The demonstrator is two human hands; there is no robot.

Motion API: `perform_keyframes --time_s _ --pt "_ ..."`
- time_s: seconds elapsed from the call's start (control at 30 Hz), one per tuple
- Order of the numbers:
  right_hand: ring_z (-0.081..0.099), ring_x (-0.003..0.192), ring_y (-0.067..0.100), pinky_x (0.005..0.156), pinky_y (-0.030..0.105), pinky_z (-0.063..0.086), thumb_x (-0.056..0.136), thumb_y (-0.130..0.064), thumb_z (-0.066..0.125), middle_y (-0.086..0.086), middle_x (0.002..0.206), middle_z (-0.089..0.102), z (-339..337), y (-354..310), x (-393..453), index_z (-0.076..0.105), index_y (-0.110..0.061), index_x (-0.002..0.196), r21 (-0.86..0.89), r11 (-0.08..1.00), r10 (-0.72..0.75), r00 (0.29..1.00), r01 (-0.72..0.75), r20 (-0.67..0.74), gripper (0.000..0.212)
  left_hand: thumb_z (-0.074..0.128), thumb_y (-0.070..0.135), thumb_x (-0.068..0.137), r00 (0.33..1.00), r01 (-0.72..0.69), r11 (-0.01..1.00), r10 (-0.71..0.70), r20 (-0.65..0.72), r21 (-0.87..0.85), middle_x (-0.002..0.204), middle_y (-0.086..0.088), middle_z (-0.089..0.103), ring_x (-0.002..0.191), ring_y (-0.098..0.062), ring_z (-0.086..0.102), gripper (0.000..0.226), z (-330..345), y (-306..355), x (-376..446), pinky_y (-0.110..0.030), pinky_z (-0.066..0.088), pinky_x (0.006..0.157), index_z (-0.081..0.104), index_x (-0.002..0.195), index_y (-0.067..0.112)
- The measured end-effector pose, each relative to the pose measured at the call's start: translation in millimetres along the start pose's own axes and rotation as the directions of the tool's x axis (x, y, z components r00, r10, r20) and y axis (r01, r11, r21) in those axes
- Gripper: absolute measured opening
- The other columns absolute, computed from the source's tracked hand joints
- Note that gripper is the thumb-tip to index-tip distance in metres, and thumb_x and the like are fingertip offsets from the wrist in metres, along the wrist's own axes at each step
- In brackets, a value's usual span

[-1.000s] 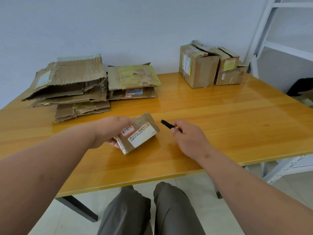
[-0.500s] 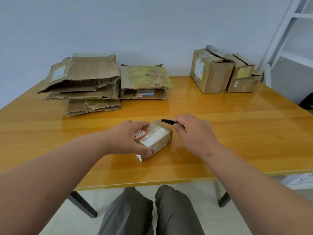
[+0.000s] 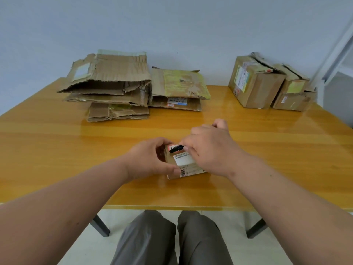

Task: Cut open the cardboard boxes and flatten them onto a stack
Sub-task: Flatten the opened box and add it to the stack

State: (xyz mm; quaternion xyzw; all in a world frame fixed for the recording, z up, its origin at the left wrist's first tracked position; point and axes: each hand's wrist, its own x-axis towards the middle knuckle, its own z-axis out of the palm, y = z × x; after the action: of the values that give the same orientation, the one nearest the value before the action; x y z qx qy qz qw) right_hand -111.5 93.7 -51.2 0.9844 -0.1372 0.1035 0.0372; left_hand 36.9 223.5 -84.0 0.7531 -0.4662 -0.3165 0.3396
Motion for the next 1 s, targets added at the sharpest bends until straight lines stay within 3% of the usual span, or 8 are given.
perform_keyframes --time_s 0.1,0.7,0.87,1.0 --pt "0.046 0.087 0.015 0.085 0.039 0.016 0.101 -0.031 0.038 -0.009 0.083 0.05 -1.6 -2.5 5.2 0.068 -0.037 0.103 -0.034 0.999 -0.023 1.0 0.023 0.01 0.031 0.09 0.037 0.062 1.0 0.001 1.0 -0.001 -0.008 0.016 0.105 0.012 0.066 0.097 -0.006 0.062 0.068 -0.9 -0.4 2.1 -0.023 0.056 0.082 0.054 0.119 0.031" --pt "0.043 0.081 0.015 0.08 0.037 0.011 0.097 -0.023 0.044 -0.01 0.073 0.047 -6.3 -6.7 9.7 0.069 -0.034 0.097 -0.089 0.993 -0.078 0.997 0.08 0.026 0.028 0.087 0.04 0.066 1.0 0.002 1.0 -0.001 -0.024 0.023 0.105 0.012 0.067 0.096 -0.006 0.061 0.062 2.4 -0.5 1.2 -0.017 0.051 0.075 0.056 0.119 0.031" --pt "0.043 0.079 0.013 0.079 0.037 0.01 0.095 -0.02 0.046 -0.011 0.073 0.049 -5.5 -3.1 8.6 0.069 -0.033 0.092 -0.139 0.984 -0.112 0.993 0.115 0.024 0.026 0.086 0.036 0.069 1.0 0.007 0.999 -0.006 -0.024 0.043 0.102 0.012 0.067 0.092 -0.004 0.061 0.054 1.3 2.3 0.8 -0.013 0.047 0.067 0.057 0.114 0.03" --pt "0.043 0.082 0.014 0.083 0.04 0.012 0.095 -0.018 0.044 -0.01 0.074 0.048 -7.5 2.8 4.5 0.068 -0.032 0.095 -0.159 0.98 -0.113 0.992 0.12 0.051 0.028 0.087 0.032 0.067 1.0 0.012 0.999 -0.012 -0.017 0.033 0.1 0.012 0.068 0.092 -0.004 0.063 0.051 1.1 3.7 2.3 -0.017 0.052 0.073 0.058 0.109 0.031"
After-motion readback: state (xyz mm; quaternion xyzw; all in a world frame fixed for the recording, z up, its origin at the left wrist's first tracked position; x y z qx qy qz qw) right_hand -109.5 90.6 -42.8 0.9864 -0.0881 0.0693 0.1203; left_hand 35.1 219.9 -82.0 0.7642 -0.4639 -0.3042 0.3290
